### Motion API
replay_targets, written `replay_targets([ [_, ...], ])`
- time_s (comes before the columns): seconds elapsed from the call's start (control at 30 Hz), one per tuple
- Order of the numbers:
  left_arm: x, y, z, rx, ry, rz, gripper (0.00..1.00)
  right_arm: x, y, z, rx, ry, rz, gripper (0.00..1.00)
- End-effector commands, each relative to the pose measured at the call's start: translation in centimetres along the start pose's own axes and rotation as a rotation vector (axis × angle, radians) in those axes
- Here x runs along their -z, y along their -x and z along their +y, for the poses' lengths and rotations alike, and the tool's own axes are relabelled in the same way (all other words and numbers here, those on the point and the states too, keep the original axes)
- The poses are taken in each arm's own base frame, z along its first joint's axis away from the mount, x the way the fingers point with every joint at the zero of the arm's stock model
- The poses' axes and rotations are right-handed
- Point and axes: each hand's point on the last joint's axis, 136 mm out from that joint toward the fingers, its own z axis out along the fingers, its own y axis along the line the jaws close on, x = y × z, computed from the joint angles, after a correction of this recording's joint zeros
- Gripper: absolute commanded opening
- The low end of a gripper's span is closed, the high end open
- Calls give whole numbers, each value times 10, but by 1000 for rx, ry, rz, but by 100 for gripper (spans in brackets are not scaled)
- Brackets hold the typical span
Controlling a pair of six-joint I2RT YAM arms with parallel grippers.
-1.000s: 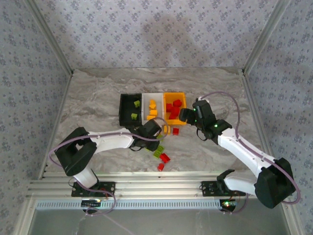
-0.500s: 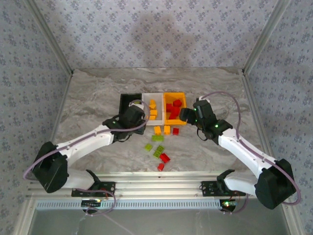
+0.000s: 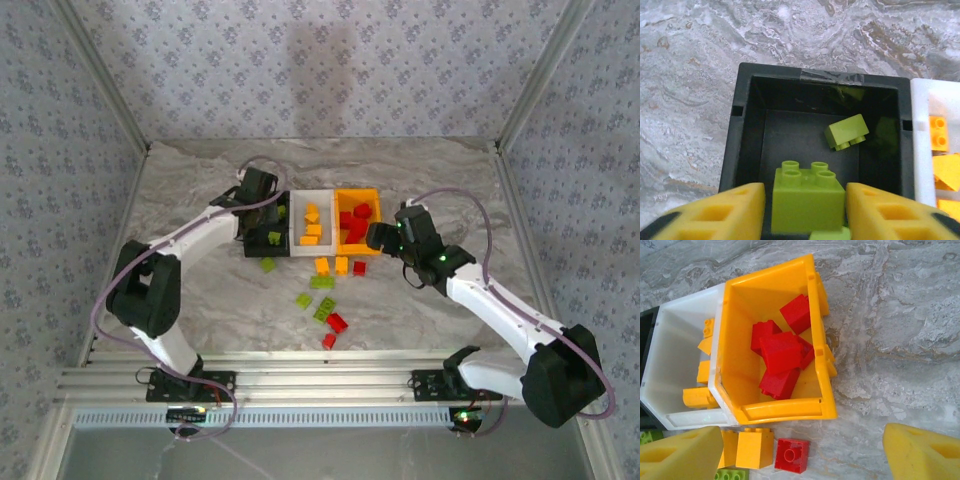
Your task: Sort the legos into containers by color
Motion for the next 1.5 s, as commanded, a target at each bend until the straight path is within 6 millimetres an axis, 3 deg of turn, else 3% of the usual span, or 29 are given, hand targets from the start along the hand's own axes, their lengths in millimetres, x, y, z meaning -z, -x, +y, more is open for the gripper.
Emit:
replay_targets([
  [0.0, 11, 20, -13, 36, -51, -34, 62, 2, -18, 1, 4, 22, 62, 86],
  [0.13, 42, 35, -29, 49, -136, -86, 77, 1, -31, 9, 34, 55, 97, 86],
  [0.27, 90, 41, -44, 68, -270, -139, 85, -1, -54, 47, 172, 164, 173, 85],
  [0.37, 121, 27, -43, 79, -342, -161, 99, -7, -86, 86, 331, 224, 252, 84],
  [0.47, 141, 4, -29, 86, -360, -154, 100, -19, -120, 120, 457, 261, 332, 82],
  [0.63, 160, -35, 7, 108, -325, -139, 100, -37, -163, 153, 623, 268, 411, 81],
  [0.77, 171, -49, 27, 110, -293, -144, 100, -46, -181, 158, 656, 249, 458, 76],
  [1.0, 168, -59, 38, 123, -260, -129, 100, -51, -205, 154, 712, 217, 503, 69],
  [1.2, 164, -58, 38, 133, -253, -124, 100, -64, -210, 151, 764, 154, 481, 63],
  [1.47, 160, -60, 41, 141, -238, -111, 100, -66, -219, 148, 842, 107, 479, 47],
])
